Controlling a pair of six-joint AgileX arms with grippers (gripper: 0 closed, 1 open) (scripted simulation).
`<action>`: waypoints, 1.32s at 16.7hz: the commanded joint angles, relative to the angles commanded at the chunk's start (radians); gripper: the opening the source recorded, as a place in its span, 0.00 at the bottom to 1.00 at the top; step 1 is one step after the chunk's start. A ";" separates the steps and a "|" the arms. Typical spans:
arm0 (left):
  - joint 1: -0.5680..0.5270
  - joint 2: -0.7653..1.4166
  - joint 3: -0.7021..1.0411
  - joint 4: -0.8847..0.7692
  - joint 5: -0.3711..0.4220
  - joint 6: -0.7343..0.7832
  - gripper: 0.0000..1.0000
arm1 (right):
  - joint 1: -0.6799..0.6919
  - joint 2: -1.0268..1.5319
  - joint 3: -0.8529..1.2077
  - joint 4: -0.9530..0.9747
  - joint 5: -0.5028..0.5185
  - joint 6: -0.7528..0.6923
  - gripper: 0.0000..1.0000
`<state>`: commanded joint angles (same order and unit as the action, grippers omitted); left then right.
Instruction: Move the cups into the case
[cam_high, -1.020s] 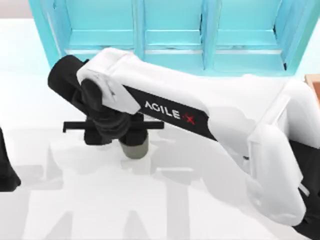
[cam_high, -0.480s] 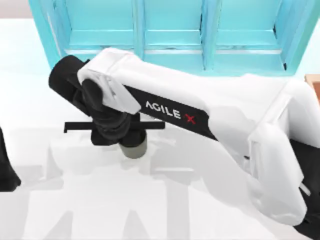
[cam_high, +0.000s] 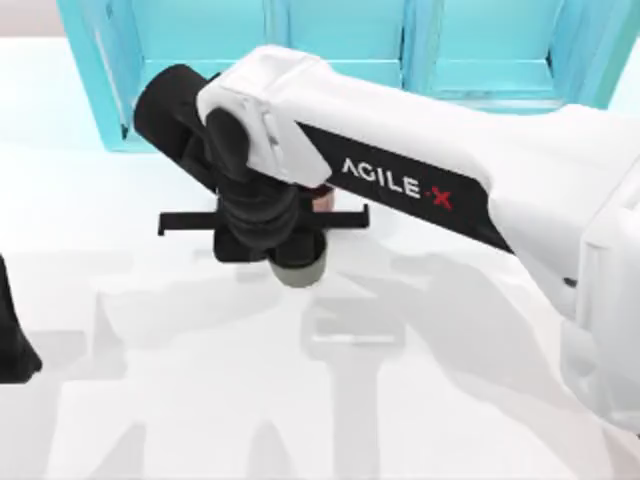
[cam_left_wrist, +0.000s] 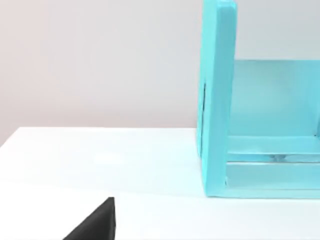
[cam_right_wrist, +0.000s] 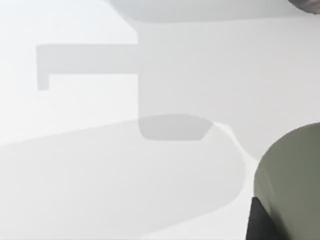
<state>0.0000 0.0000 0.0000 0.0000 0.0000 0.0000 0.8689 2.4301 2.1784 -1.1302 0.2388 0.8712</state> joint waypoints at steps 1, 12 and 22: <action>0.000 0.000 0.000 0.000 0.000 0.000 1.00 | -0.014 -0.046 -0.039 -0.005 -0.003 -0.015 0.00; 0.000 0.000 0.000 0.000 0.000 0.000 1.00 | -0.078 -0.275 -0.225 -0.030 -0.020 -0.091 0.00; 0.000 0.000 0.000 0.000 0.000 0.000 1.00 | -0.485 -0.546 -0.483 -0.129 -0.118 -0.492 0.00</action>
<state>0.0000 0.0000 0.0000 0.0000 0.0000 0.0000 0.3839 1.8842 1.6953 -1.2596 0.1206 0.3795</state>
